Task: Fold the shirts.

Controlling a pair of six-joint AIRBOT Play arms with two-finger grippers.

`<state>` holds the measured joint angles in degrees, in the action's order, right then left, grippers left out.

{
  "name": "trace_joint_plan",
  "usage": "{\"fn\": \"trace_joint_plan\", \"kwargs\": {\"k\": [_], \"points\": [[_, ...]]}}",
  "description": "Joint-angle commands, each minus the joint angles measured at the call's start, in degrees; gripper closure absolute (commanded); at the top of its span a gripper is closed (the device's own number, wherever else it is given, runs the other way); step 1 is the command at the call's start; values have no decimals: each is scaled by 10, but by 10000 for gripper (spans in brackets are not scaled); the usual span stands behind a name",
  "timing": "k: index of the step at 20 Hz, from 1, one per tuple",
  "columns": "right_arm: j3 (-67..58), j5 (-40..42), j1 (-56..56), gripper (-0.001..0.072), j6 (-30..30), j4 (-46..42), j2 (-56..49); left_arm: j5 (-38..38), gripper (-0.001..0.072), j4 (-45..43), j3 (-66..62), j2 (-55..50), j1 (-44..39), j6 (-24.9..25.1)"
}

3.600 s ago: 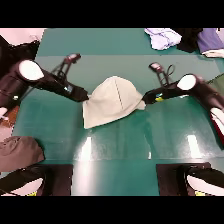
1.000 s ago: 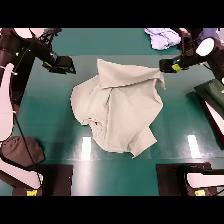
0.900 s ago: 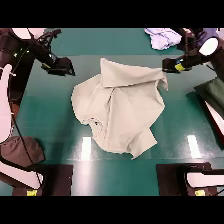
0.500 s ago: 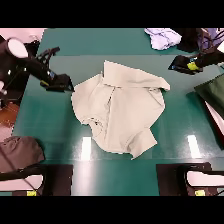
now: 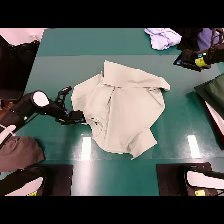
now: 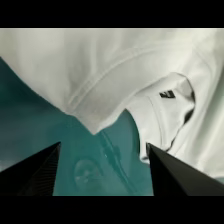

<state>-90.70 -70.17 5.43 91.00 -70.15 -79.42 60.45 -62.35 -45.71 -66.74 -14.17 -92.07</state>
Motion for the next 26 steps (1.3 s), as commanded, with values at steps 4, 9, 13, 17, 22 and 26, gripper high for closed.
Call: {"fn": "trace_joint_plan", "kwargs": {"k": [4, 9, 13, 17, 22, 26], "points": [[0, -20, 0, 133, 0, 1, 2, -135, 93, 19, 33, -12, -12, -27], [0, -42, 0, 133, 0, 0, 2, -198, 674, 19, 22, -26, -12, -35], [1, -125, -4, 280, -38, -1, 2, -188, 675, -72, -80, -27, 20, -35], [7, -167, -37, 280, -46, 0, 10, -119, 674, -97, -235, -79, 74, 11], [112, -53, -80, 279, -46, -1, 91, -23, 71, -124, -363, -130, 76, 54], [192, -16, -56, 279, -45, -3, 139, 137, 83, -176, -379, -130, 76, 39]]}}
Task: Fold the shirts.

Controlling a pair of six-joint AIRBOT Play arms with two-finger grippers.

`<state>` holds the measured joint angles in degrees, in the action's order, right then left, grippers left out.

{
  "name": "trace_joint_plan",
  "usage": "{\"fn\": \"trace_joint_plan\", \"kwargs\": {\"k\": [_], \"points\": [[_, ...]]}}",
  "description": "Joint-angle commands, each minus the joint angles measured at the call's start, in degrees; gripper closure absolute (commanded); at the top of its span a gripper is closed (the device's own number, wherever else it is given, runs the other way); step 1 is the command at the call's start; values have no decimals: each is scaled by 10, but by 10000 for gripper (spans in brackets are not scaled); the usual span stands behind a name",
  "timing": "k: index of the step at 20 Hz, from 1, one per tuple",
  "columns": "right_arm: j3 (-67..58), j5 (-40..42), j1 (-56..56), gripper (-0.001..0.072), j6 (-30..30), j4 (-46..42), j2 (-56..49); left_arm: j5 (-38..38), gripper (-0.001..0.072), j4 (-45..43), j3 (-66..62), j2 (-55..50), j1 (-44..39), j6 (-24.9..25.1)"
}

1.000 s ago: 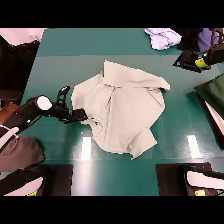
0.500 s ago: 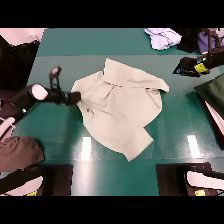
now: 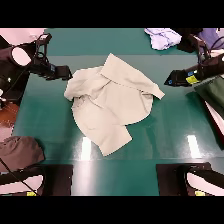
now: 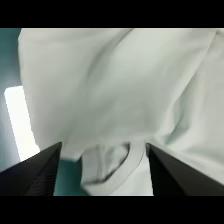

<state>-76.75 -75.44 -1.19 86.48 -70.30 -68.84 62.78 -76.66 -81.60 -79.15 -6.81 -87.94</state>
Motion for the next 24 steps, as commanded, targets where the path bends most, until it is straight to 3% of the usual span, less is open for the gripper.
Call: {"fn": "trace_joint_plan", "kwargs": {"k": [1, 3, 6, 11, 17, 20, 24], "points": [[67, 42, 20, 279, 0, -2, 40, 143, 84, -26, -2, -4, 2, -6], [89, 49, 38, 279, 0, -1, 51, 142, 83, 17, 71, 15, 2, -19], [98, 50, 56, 279, 0, 0, 56, 77, 84, 94, 231, 89, 1, -37], [98, 98, 39, 279, 0, 3, 56, 39, 84, 101, 418, 205, -27, -98], [98, 114, 16, 279, 0, 3, 56, -51, 83, 111, 458, 208, -177, -168], [98, 111, 16, 279, 0, 3, 57, -109, 83, 111, 458, 207, -196, -209], [98, 108, 16, 279, 0, 3, 57, -97, 83, 111, 466, 205, -196, -213]]}}
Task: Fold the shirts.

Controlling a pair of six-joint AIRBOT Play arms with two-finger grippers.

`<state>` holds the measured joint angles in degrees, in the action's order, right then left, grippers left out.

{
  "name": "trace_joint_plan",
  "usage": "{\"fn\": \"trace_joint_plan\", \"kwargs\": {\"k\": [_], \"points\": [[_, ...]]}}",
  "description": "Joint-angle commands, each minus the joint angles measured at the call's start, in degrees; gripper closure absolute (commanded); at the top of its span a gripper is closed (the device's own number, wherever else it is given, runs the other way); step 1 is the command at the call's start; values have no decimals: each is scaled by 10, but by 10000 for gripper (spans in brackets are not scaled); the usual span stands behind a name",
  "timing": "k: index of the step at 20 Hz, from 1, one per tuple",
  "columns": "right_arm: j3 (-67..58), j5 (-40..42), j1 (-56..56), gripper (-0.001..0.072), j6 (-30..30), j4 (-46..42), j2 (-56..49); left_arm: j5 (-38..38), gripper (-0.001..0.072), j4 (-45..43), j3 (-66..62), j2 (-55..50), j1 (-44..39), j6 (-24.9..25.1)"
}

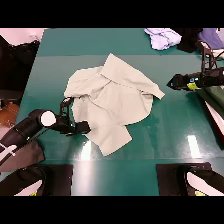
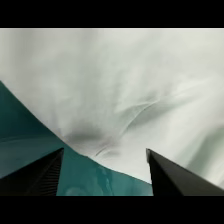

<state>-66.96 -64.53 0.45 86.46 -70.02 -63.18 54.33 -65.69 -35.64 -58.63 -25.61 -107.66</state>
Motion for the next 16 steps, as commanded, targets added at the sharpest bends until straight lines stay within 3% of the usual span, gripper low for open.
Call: {"fn": "trace_joint_plan", "kwargs": {"k": [1, 6, 16], "points": [[0, 1, -1, 278, 0, 0, 0, -13, 83, 2, 7, 0, -8, -17], [0, -2, -1, 279, 0, 0, 0, -11, 83, 4, 16, 0, -9, -17], [0, -6, -1, 279, 0, 0, 0, -81, 84, 20, 25, -3, -8, -19]]}}
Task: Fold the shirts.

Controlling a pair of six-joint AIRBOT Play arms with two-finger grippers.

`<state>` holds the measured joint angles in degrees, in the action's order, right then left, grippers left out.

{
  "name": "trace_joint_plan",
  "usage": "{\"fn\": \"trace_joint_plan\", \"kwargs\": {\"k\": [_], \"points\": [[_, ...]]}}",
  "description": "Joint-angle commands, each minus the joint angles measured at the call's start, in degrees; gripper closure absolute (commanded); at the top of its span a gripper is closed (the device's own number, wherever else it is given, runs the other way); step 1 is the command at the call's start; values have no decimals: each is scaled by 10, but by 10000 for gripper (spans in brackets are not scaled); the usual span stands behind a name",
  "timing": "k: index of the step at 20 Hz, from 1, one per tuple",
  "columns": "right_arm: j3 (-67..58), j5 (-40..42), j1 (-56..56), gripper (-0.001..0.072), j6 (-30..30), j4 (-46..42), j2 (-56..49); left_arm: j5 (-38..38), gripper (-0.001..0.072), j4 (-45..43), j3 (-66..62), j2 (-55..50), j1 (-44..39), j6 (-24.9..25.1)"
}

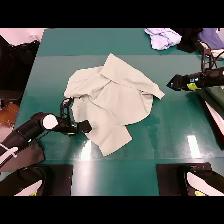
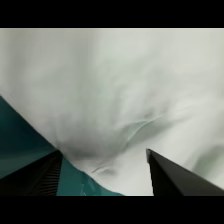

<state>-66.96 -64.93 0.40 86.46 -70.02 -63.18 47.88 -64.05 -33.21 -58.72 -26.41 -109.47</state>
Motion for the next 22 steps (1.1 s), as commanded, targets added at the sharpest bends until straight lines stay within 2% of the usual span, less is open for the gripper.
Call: {"fn": "trace_joint_plan", "kwargs": {"k": [1, 4, 5, 6, 7, 10, 13, 16, 18, 22], "points": [[0, -2, 0, 279, 0, 0, 0, -14, 84, 7, 1, -9, 0, 0], [0, -7, 0, 279, 0, 0, 0, -7, 104, 27, 0, -37, 0, 8], [0, -8, 0, 279, 0, 0, 0, -10, 287, 33, 0, -40, 0, 15], [0, -8, 0, 279, 0, 0, 0, -22, 517, 37, 0, -39, 0, 21], [0, -8, 0, 279, 0, 0, 0, -27, 666, 39, -3, -39, 0, 30], [0, -7, 0, 279, -5, -11, -3, 2, 674, 27, -37, -38, 0, 65], [1, -28, -1, 276, -46, -19, -30, 61, 674, -31, -100, -38, 0, 66], [1, -57, -6, 164, -101, -20, -66, 125, 674, -121, -164, -38, 2, 66], [0, -43, -18, 164, -103, -20, -89, 157, 674, -151, -197, -38, 14, 64], [0, 15, -43, 164, -103, -21, -129, 175, 673, -158, -227, -38, 33, 71]]}}
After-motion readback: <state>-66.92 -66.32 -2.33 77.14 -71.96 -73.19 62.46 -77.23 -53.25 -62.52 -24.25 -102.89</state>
